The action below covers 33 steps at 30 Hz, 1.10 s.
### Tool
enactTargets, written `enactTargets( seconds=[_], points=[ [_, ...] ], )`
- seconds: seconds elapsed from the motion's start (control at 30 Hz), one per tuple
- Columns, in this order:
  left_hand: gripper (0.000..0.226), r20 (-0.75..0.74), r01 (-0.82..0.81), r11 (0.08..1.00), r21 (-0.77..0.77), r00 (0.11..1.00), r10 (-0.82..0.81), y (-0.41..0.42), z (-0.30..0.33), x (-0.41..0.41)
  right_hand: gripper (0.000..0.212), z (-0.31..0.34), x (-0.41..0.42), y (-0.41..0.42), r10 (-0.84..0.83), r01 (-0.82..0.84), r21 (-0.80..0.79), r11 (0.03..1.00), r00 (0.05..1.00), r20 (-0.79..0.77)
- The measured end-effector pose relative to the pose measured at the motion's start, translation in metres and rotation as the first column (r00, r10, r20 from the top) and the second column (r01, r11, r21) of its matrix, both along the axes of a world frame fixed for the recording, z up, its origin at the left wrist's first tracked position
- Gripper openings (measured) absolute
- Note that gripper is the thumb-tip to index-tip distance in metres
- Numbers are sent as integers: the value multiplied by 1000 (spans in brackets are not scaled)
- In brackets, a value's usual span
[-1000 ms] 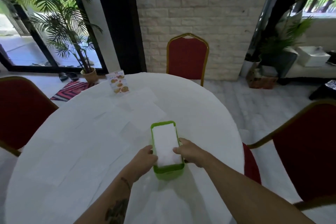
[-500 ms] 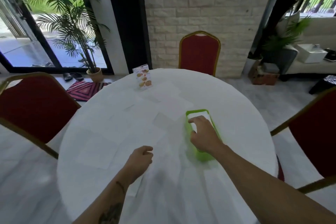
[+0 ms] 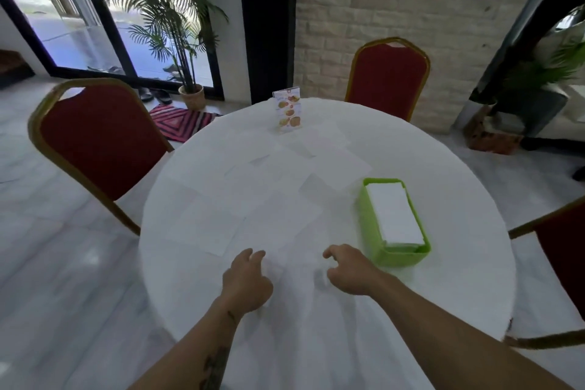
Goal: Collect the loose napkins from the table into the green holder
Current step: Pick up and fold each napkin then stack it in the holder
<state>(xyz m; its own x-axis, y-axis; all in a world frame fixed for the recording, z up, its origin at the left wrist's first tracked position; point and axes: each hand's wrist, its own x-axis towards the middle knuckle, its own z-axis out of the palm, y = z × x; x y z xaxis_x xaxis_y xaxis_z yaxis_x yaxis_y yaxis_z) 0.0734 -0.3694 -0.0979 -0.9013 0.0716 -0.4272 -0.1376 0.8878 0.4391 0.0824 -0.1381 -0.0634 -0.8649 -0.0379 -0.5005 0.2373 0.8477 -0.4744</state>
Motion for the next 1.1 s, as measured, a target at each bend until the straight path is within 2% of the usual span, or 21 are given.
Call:
enactTargets(
  seconds=[0.33, 0.57, 0.67, 0.8, 0.93, 1.0, 1.1],
  points=[
    [75, -52, 201, 971, -129, 976, -209, 14, -4, -38, 59, -12, -22, -5, -70, 70, -16, 997, 997, 13],
    [80, 24, 331, 916, -225, 942, -334, 28, -8, -44, 57, -20, -45, -2, -85, 85, -30, 996, 996, 24],
    [75, -21, 353, 909, -220, 930, -367, 32, -9, -36, 63, -22, -52, 5, -109, 109, -10, 994, 993, 37],
    [66, -129, 386, 914, -126, 907, -401, 32, -13, -26, 71, -21, -63, 10, -196, 196, 37, 980, 981, -14],
    [54, -240, 359, 933, -16, 904, -352, 25, -15, -25, 84, -26, -70, 8, -422, 417, -99, 903, 906, -26],
    [52, -251, 350, 936, 31, 910, -331, 23, -15, -24, 77, -29, -72, 4, -504, 497, -203, 843, 863, 23],
    [52, -249, 342, 938, 55, 914, -319, 22, -14, -21, 58, -32, -73, -2, -537, 549, -328, 769, 833, 137]
  ],
)
